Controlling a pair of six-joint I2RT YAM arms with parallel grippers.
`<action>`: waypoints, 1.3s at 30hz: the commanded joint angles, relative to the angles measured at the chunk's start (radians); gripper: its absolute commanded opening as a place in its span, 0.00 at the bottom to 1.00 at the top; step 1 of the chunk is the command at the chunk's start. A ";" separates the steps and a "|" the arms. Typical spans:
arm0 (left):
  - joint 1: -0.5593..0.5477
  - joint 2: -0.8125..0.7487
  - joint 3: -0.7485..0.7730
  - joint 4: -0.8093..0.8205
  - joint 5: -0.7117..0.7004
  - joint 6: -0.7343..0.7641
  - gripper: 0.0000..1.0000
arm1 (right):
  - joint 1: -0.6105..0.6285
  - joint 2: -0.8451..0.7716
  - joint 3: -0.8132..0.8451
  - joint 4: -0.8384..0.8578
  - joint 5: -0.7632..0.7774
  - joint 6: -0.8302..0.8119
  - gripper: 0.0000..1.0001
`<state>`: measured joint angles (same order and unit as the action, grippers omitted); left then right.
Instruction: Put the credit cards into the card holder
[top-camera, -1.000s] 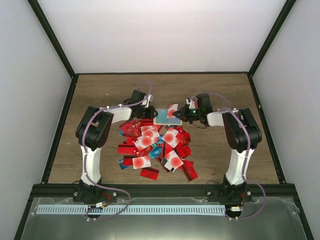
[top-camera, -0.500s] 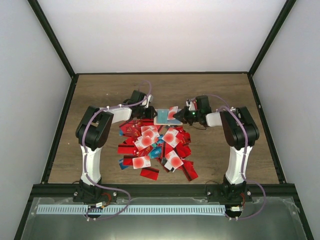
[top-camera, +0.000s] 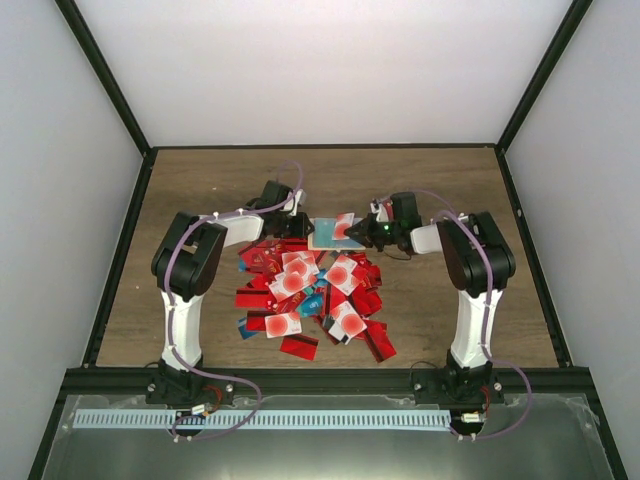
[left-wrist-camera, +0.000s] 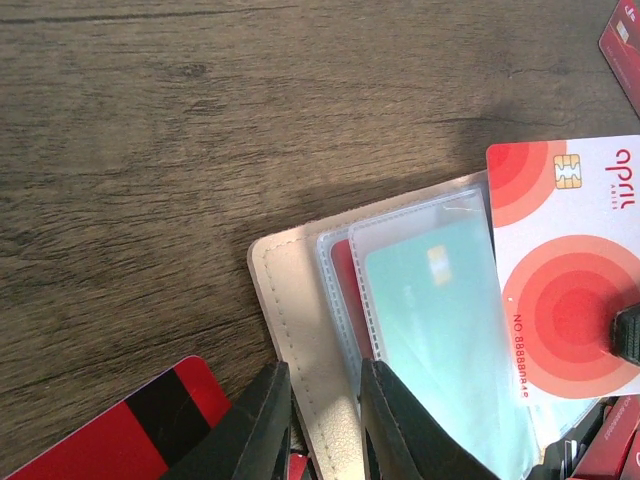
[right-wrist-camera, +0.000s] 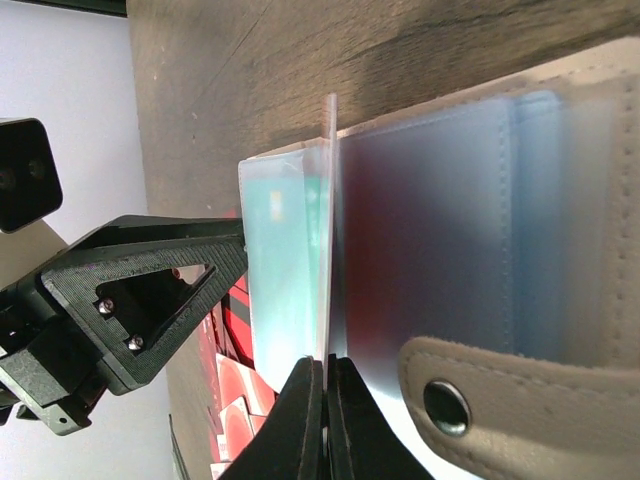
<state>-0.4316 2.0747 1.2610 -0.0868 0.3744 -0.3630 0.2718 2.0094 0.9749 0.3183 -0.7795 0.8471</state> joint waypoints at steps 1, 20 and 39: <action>-0.006 0.045 -0.031 -0.071 0.003 -0.001 0.22 | 0.014 0.024 0.010 0.027 -0.022 0.002 0.01; -0.008 0.047 -0.027 -0.075 0.003 -0.002 0.21 | 0.028 0.039 0.031 -0.020 -0.128 -0.047 0.01; -0.008 0.054 -0.014 -0.085 0.009 0.007 0.19 | 0.018 0.116 0.131 -0.121 -0.211 -0.124 0.01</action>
<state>-0.4316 2.0766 1.2621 -0.0902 0.3725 -0.3626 0.2901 2.0895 1.0660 0.2192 -0.9581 0.7399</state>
